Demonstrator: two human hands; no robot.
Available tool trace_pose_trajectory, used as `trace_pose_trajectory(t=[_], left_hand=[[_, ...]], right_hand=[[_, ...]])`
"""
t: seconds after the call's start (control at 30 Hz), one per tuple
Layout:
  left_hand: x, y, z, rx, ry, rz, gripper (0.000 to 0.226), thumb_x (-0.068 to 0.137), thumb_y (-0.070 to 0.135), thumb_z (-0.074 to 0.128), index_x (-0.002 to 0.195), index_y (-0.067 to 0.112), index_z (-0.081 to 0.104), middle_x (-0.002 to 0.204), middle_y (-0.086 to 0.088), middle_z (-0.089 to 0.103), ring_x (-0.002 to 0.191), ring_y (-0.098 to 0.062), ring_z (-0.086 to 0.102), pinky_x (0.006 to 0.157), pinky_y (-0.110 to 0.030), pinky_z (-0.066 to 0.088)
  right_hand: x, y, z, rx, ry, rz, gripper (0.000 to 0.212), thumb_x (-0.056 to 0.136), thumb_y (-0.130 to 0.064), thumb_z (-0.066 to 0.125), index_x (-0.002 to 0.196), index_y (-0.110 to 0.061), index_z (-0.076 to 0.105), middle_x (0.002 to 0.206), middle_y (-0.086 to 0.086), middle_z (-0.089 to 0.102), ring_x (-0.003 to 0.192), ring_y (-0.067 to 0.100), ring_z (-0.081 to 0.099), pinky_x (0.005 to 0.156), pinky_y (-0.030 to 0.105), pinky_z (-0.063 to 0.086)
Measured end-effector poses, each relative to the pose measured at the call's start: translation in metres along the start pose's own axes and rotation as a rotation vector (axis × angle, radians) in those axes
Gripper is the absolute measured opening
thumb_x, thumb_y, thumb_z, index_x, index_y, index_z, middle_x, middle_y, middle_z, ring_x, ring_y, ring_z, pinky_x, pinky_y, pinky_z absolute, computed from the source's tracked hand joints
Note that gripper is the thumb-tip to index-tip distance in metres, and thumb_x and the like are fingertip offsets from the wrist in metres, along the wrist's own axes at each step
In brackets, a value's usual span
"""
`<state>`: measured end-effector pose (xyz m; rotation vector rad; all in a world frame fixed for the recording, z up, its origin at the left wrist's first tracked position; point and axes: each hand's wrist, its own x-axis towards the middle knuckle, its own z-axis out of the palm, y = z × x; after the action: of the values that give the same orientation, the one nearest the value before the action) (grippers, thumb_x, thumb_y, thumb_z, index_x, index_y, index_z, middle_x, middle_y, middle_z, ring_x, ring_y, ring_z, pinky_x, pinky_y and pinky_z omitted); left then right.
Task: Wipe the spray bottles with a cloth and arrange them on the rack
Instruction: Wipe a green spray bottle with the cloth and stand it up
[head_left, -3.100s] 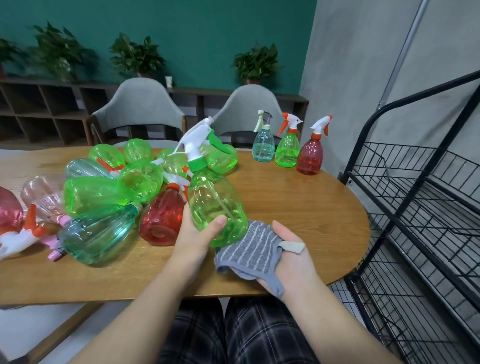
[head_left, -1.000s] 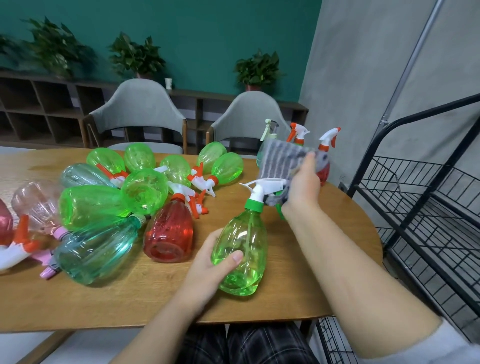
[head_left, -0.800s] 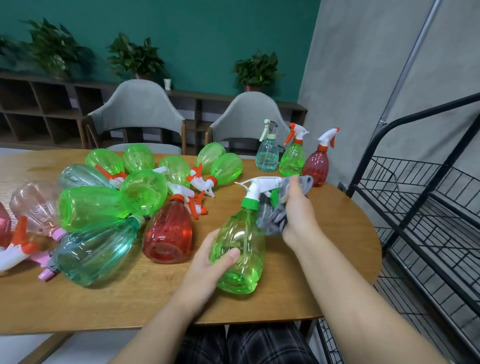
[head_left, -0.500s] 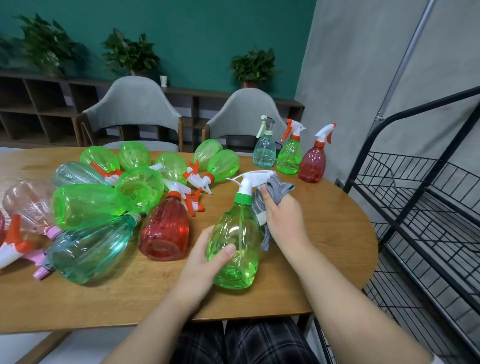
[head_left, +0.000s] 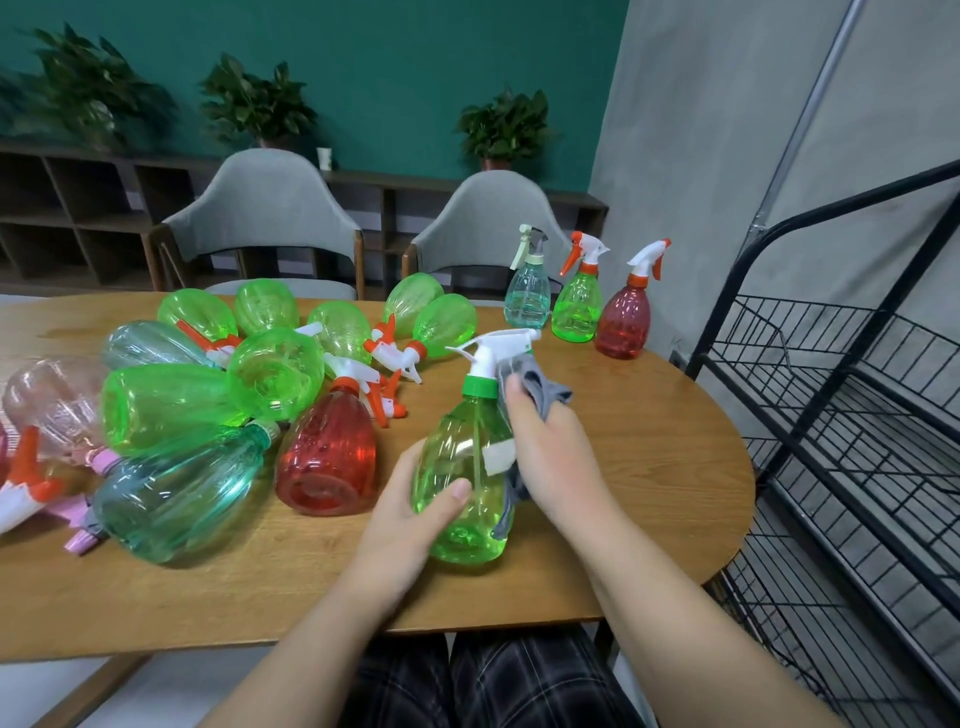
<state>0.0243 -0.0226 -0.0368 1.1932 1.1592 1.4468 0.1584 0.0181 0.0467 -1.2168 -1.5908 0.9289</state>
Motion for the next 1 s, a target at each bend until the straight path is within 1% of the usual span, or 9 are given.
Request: trace_pose_trajectory(t=[0.1, 0.23, 0.3, 0.4, 0.5, 0.57, 0.63, 0.8, 1.0], left_hand=[[-0.002, 0.004, 0.004, 0.031, -0.013, 0.048, 0.059, 0.078, 0.023, 0.079, 0.127, 0.031, 0.047, 0.105, 0.022, 0.071, 0.097, 0.006, 0.066, 0.076, -0.009, 0.049], [-0.003, 0.001, 0.007, 0.040, -0.047, 0.078, 0.074, 0.077, -0.002, 0.076, 0.137, 0.020, 0.039, 0.124, 0.012, 0.061, 0.105, 0.010, 0.061, 0.084, -0.008, 0.046], [-0.005, 0.001, 0.007, 0.031, -0.085, 0.081, 0.083, 0.074, 0.001, 0.079, 0.142, 0.019, 0.034, 0.134, 0.010, 0.054, 0.112, 0.007, 0.059, 0.088, -0.010, 0.046], [-0.005, 0.003, 0.007, 0.030, -0.112, 0.097, 0.079, 0.079, 0.015, 0.068, 0.144, 0.036, 0.028, 0.140, 0.021, 0.042, 0.115, 0.015, 0.053, 0.086, -0.010, 0.047], [-0.001, 0.002, 0.003, -0.103, -0.003, 0.004, 0.060, 0.079, 0.046, 0.053, 0.135, 0.054, 0.031, 0.147, 0.015, 0.039, 0.125, -0.008, 0.052, 0.087, -0.030, 0.055], [0.003, 0.000, -0.001, -0.180, 0.052, -0.033, 0.061, 0.079, 0.053, 0.047, 0.137, 0.052, 0.029, 0.148, 0.008, 0.039, 0.126, -0.017, 0.053, 0.090, -0.038, 0.054], [0.005, -0.003, -0.001, -0.189, 0.057, -0.043, 0.065, 0.081, 0.052, 0.047, 0.143, 0.046, 0.027, 0.147, 0.004, 0.043, 0.124, -0.019, 0.056, 0.091, -0.037, 0.054], [0.008, -0.010, 0.001, -0.169, 0.074, -0.032, 0.059, 0.085, 0.044, 0.048, 0.142, 0.040, 0.032, 0.137, 0.003, 0.054, 0.115, -0.017, 0.063, 0.088, -0.031, 0.055], [0.006, -0.009, 0.004, -0.115, 0.080, -0.016, 0.050, 0.094, 0.031, 0.044, 0.144, 0.031, 0.035, 0.131, 0.004, 0.058, 0.110, -0.018, 0.067, 0.086, -0.027, 0.057]], right_hand=[[0.007, -0.012, 0.012, -0.086, -0.042, -0.041, 0.050, 0.098, -0.042, 0.045, 0.054, -0.021, 0.033, 0.047, -0.008, 0.033, 0.044, 0.011, 0.033, 0.040, 0.021, 0.024], [0.012, -0.005, 0.025, -0.180, 0.030, -0.118, 0.055, 0.088, -0.041, 0.063, 0.052, -0.020, 0.027, 0.043, -0.008, 0.028, 0.040, 0.009, 0.028, 0.046, 0.029, 0.027], [0.014, 0.002, 0.023, -0.176, 0.095, -0.131, 0.050, 0.087, -0.036, 0.066, 0.053, -0.018, 0.034, 0.045, -0.007, 0.032, 0.043, 0.009, 0.031, 0.048, 0.030, 0.030], [0.020, 0.006, 0.011, -0.115, 0.122, -0.121, 0.038, 0.087, -0.032, 0.068, 0.058, -0.015, 0.049, 0.052, -0.009, 0.043, 0.048, 0.006, 0.038, 0.051, 0.027, 0.033], [0.032, 0.009, -0.013, -0.102, 0.189, -0.092, 0.031, 0.087, -0.032, 0.068, 0.066, -0.012, 0.059, 0.055, -0.008, 0.050, 0.049, 0.005, 0.044, 0.050, 0.025, 0.035], [0.042, 0.013, -0.031, -0.112, 0.230, -0.067, 0.031, 0.088, -0.033, 0.067, 0.068, -0.009, 0.060, 0.057, -0.002, 0.052, 0.050, 0.010, 0.045, 0.051, 0.026, 0.037], [0.053, 0.021, -0.050, -0.161, 0.270, -0.019, 0.036, 0.089, -0.032, 0.065, 0.068, -0.004, 0.057, 0.057, 0.004, 0.049, 0.050, 0.014, 0.043, 0.050, 0.027, 0.036], [0.081, 0.045, -0.085, -0.340, 0.389, 0.100, 0.045, 0.094, -0.031, 0.059, 0.058, -0.015, 0.037, 0.054, 0.001, 0.035, 0.047, 0.016, 0.032, 0.044, 0.028, 0.025], [0.108, 0.065, -0.116, -0.562, 0.542, 0.149, 0.056, 0.090, -0.045, 0.060, 0.055, -0.008, 0.039, 0.051, 0.008, 0.044, 0.050, 0.027, 0.049, 0.048, 0.036, 0.041]])
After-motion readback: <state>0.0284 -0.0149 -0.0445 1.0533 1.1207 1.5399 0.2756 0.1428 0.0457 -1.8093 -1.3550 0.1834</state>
